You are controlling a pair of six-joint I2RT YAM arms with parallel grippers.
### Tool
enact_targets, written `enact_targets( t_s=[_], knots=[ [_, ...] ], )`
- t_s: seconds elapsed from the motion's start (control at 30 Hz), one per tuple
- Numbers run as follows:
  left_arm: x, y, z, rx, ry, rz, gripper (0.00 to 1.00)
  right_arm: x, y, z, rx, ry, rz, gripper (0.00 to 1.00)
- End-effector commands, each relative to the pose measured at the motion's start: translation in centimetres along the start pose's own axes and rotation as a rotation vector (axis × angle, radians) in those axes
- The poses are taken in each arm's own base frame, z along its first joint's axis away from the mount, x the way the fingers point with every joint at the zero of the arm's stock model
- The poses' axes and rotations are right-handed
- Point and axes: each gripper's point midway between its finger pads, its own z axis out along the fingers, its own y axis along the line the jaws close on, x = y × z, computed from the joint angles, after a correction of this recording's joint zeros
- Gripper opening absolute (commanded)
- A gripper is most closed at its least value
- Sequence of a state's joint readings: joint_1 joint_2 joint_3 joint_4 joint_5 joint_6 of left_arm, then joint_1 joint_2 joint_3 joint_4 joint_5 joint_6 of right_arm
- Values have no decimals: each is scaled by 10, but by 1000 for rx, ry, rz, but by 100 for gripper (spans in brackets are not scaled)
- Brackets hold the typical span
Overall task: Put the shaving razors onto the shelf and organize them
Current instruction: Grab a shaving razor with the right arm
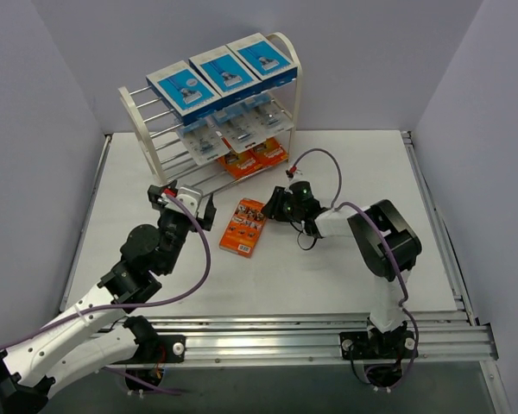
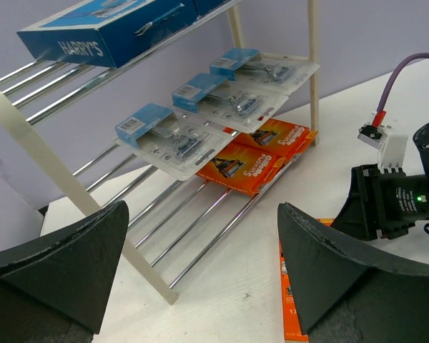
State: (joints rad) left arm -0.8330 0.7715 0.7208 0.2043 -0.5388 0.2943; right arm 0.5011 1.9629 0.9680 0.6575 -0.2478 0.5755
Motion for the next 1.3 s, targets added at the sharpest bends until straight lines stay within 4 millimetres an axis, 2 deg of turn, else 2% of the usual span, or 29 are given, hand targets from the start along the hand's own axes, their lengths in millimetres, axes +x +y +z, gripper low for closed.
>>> enact_targets(
  t_s=[0.0,0.03,0.1,0.13,0.2,0.27,0.33,0.53,0.77,0.83,1.0,1.1,1.27],
  knots=[
    [-17,-8,2,40,-17,-26,94,79,-23,-30,101,184,-7,29],
    [-16,-11,2,44,-8,-31,94,84,-14,-33,74,174,-8,28],
    [-4,-23,4,63,52,-29,94,99,-13,-47,74,173,27,28],
    [-4,-28,8,71,71,-23,95,103,-3,-49,43,161,25,28],
    [4,-39,9,98,111,-11,95,117,-2,-58,39,169,54,28],
    [13,-55,11,128,143,5,95,118,7,-63,3,148,69,28],
    [21,-63,11,135,174,13,95,122,4,-70,-6,136,105,28],
    [62,-96,14,198,314,35,95,117,12,-88,-58,96,131,30],
    [98,-122,20,260,446,11,94,116,12,-118,-94,45,180,42],
    [114,-123,25,256,493,-20,94,116,11,-123,-97,43,184,43],
    [136,-141,33,354,535,-79,94,115,0,-140,-82,15,197,43],
    [145,-142,39,375,544,-107,94,108,-1,-147,-94,-15,224,43],
    [172,-141,43,402,603,-141,94,96,7,-152,-120,-51,247,43]
  ],
)
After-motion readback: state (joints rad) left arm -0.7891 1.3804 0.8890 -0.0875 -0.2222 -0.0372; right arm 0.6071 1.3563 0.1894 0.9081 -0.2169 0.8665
